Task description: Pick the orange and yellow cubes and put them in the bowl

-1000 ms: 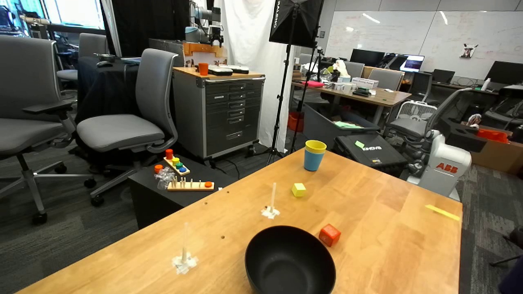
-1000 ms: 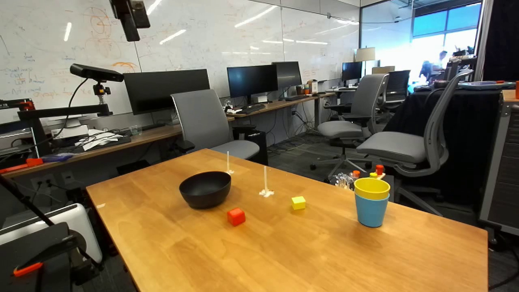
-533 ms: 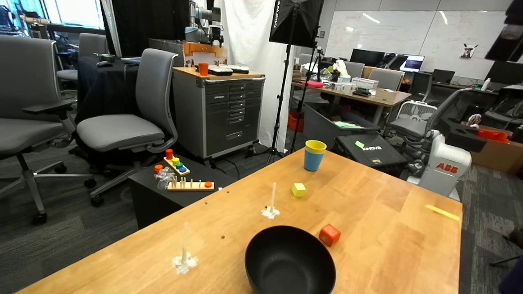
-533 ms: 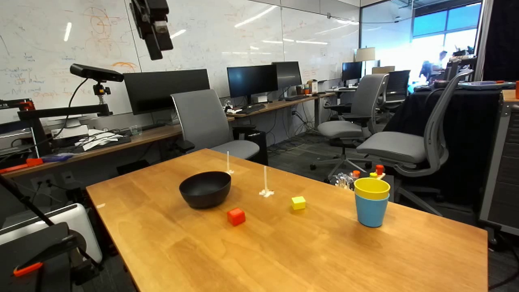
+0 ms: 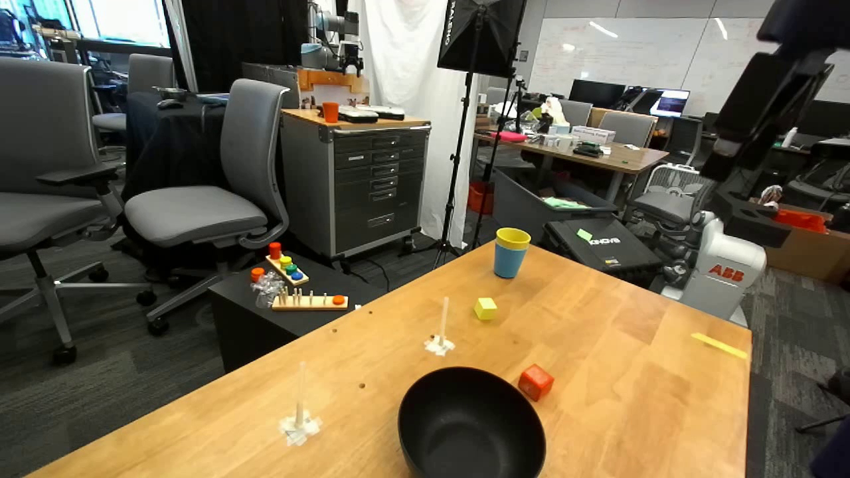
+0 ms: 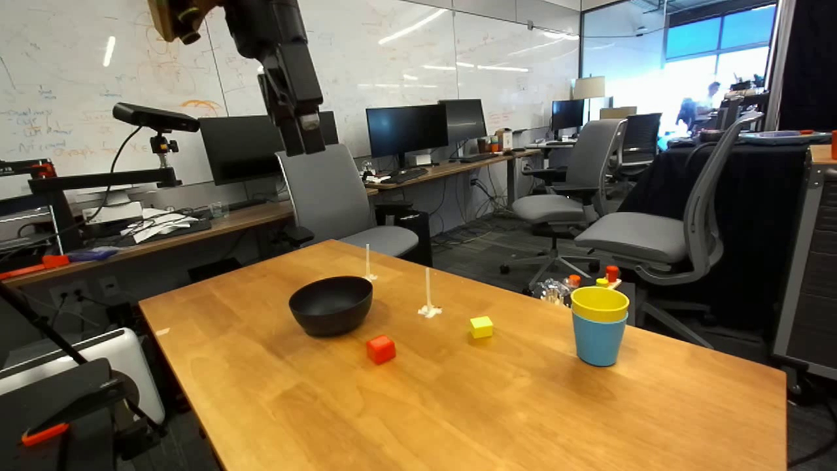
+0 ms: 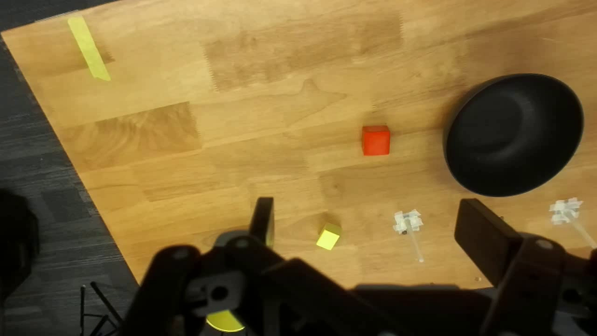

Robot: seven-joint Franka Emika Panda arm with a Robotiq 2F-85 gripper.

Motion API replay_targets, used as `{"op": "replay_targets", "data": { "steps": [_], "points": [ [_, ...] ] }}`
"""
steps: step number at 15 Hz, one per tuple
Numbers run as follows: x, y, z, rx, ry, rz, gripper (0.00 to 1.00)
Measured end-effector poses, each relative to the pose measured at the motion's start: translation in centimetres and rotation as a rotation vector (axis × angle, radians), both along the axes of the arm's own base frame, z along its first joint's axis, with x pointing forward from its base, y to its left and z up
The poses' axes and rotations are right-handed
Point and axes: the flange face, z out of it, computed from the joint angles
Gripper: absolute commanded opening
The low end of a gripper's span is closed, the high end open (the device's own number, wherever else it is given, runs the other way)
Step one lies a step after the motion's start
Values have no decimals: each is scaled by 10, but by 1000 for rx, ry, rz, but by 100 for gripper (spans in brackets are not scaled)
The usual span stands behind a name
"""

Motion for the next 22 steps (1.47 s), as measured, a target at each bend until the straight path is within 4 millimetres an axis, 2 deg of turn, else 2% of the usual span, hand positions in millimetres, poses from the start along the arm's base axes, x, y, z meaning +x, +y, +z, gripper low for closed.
{"op": "replay_targets", "data": {
  "steps": [12,17,22],
  "points": [
    [37,2,-109,-49,3,44,100],
    [44,14,-158,-34,44,71,100],
    [58,29,-199,-2,45,62,100]
  ]
}}
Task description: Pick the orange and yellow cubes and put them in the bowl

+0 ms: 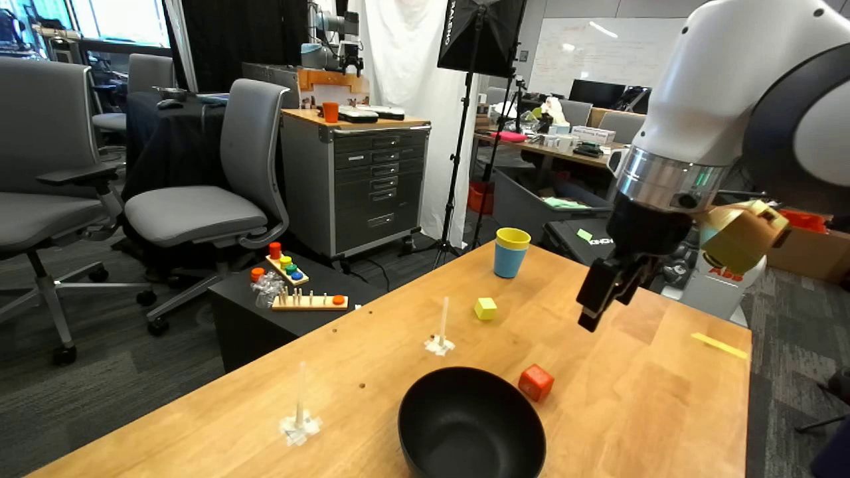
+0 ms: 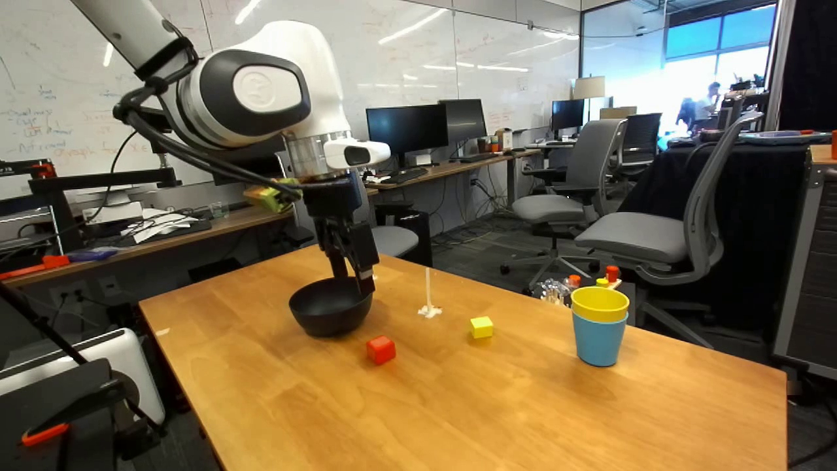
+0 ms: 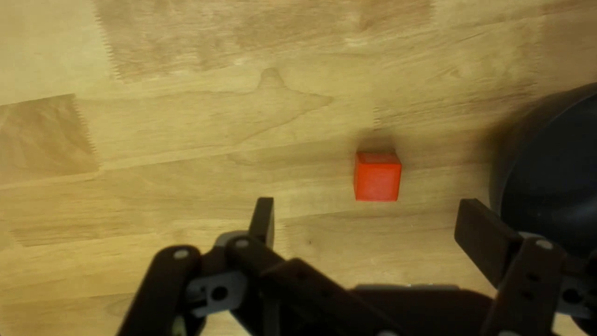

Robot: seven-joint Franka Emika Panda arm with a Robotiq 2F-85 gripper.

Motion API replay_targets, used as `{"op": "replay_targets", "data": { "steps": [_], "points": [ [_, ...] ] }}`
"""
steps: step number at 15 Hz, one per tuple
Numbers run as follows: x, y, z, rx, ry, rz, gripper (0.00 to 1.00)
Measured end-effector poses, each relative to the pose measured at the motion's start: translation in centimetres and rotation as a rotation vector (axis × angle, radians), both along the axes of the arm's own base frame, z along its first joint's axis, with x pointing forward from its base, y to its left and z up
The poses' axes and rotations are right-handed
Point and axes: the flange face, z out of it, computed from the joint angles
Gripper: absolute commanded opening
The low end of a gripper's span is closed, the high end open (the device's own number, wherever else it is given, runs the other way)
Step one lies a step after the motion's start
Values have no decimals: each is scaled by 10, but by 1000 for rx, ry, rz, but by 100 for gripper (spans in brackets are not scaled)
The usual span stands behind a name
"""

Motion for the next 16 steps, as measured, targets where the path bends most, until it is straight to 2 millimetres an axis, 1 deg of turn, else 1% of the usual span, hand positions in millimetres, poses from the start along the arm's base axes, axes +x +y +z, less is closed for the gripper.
{"op": "replay_targets", "data": {
  "steps": [5,9,16],
  "points": [
    [17,9,-36,57,-10,-61,100],
    [28,13,-62,71,-5,-82,100],
    [44,12,-97,67,22,-87,100]
  ]
}}
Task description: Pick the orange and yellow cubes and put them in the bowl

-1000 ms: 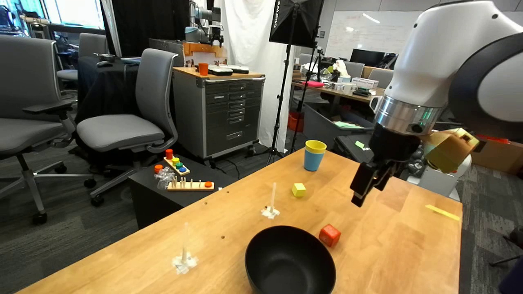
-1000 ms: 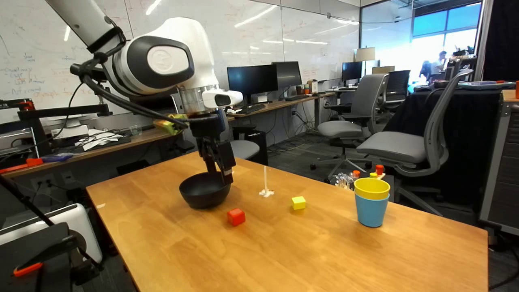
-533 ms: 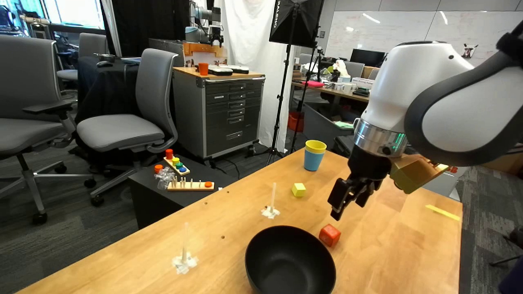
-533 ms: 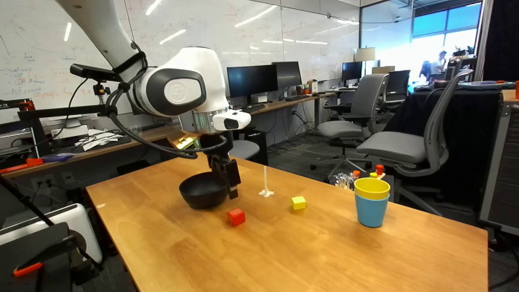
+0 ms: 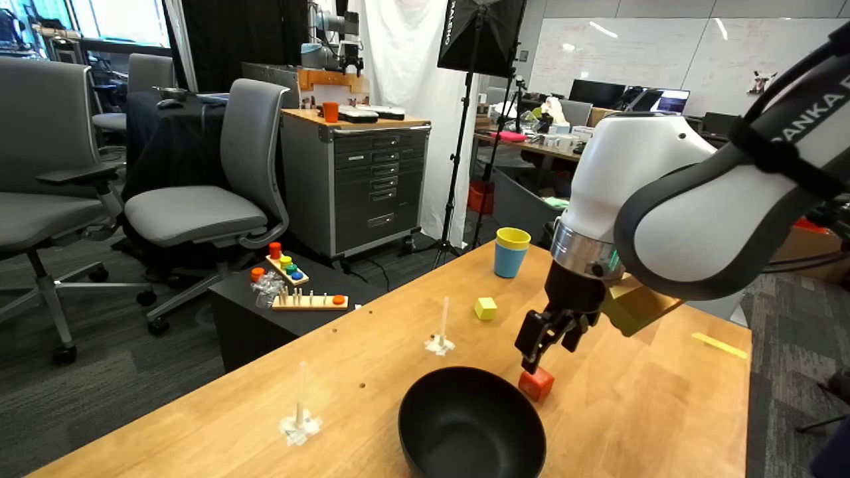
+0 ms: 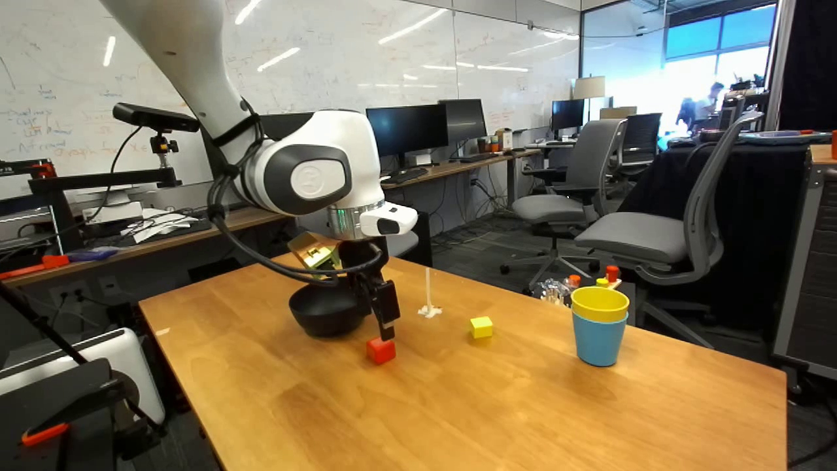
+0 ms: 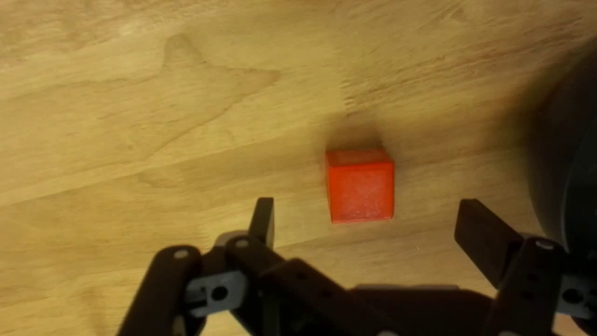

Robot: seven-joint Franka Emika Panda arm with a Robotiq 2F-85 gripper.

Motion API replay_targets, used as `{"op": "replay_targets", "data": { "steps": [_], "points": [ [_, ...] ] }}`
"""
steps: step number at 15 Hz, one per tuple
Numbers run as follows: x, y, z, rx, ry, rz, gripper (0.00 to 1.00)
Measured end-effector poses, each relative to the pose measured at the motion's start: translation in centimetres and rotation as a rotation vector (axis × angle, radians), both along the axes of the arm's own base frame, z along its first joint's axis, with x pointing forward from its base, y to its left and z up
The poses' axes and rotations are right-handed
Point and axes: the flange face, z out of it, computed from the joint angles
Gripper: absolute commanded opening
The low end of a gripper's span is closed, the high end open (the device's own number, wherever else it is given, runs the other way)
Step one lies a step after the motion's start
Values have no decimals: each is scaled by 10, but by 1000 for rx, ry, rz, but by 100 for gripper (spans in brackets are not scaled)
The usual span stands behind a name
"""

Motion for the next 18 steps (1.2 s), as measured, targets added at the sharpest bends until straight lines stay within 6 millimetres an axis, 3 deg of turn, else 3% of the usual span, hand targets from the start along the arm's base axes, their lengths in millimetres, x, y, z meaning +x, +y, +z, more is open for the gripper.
{"op": "replay_targets", "data": {
  "steps": [9,10,11,18],
  "points": [
    [6,2,-34,-12,36,8,100],
    [5,4,-36,-14,40,11,83],
    [5,5,-38,-17,43,14,74],
    [7,6,-41,-24,42,20,20]
  ]
}}
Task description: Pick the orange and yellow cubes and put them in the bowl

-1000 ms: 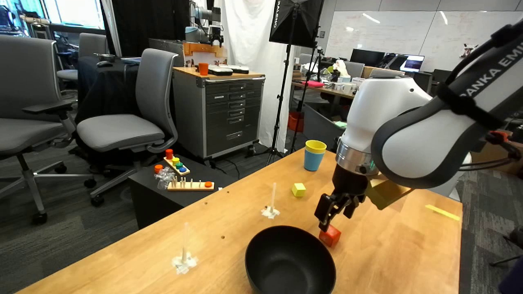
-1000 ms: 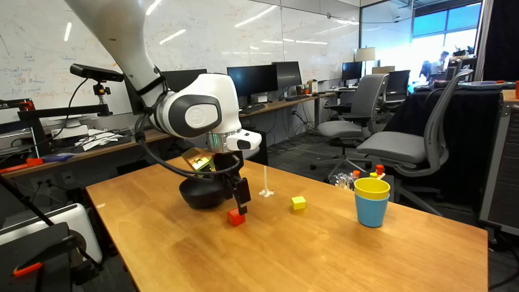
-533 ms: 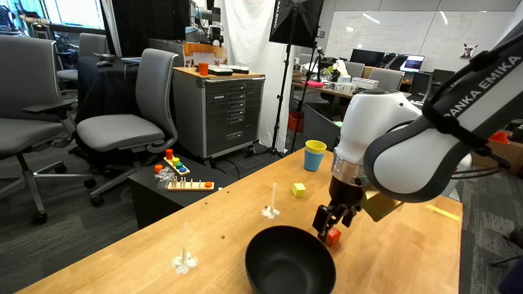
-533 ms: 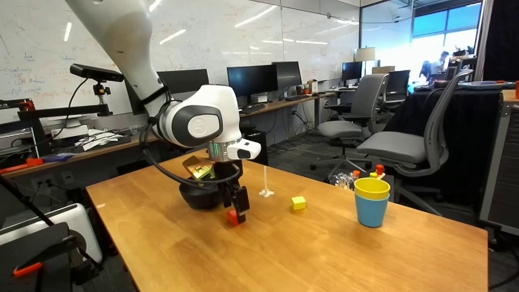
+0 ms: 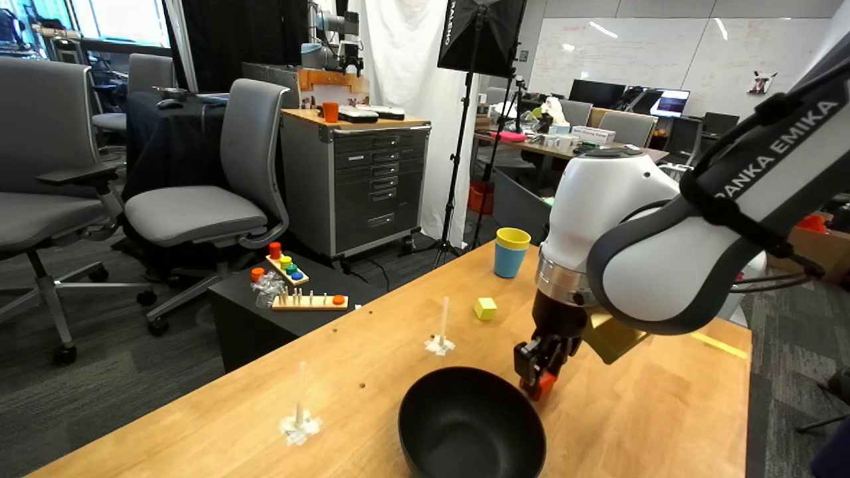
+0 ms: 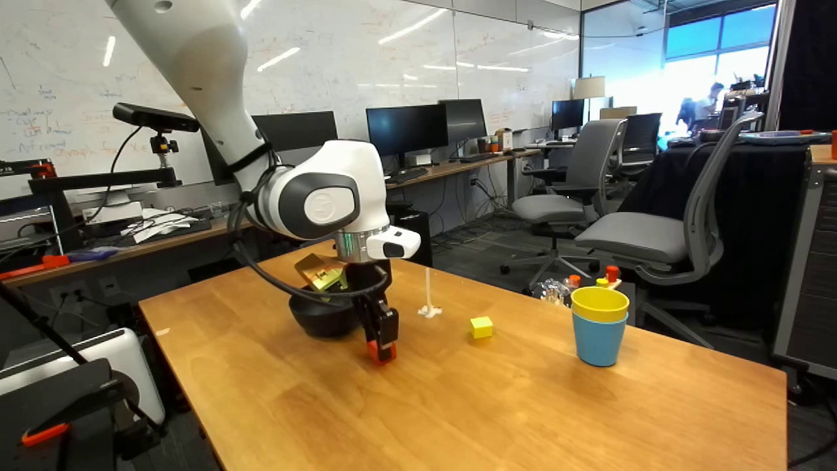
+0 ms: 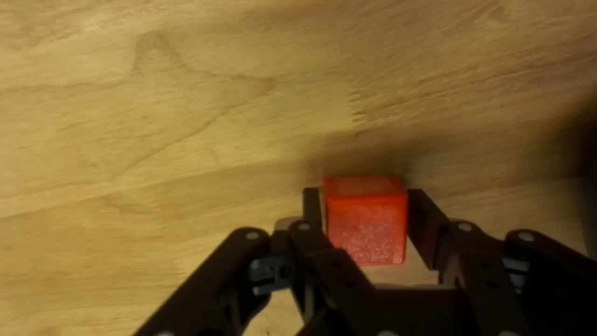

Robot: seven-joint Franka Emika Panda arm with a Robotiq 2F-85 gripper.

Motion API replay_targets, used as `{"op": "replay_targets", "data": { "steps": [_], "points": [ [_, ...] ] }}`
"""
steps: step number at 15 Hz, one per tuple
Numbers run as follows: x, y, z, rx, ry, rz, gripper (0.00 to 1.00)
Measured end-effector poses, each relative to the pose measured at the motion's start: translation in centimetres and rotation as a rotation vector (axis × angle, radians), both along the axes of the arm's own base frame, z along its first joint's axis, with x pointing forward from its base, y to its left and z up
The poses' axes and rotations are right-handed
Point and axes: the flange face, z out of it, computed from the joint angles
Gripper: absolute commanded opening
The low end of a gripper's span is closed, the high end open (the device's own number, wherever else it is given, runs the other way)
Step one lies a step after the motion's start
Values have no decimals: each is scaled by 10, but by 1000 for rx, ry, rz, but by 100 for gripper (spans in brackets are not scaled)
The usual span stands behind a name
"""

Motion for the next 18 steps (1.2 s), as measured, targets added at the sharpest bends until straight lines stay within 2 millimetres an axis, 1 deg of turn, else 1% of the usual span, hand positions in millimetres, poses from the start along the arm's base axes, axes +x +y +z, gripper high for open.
{"op": "replay_targets", "data": {
  "steps": [1,7,10,12,14,18],
  "points": [
    [0,0,0,0,-1,-1,17],
    [1,-3,1,-10,-2,6,17],
    [3,-1,9,-23,-15,23,17],
    [6,6,21,-25,-33,42,17],
    [8,16,37,-23,-58,58,17],
    [7,35,79,-26,-113,111,17]
  ]
}}
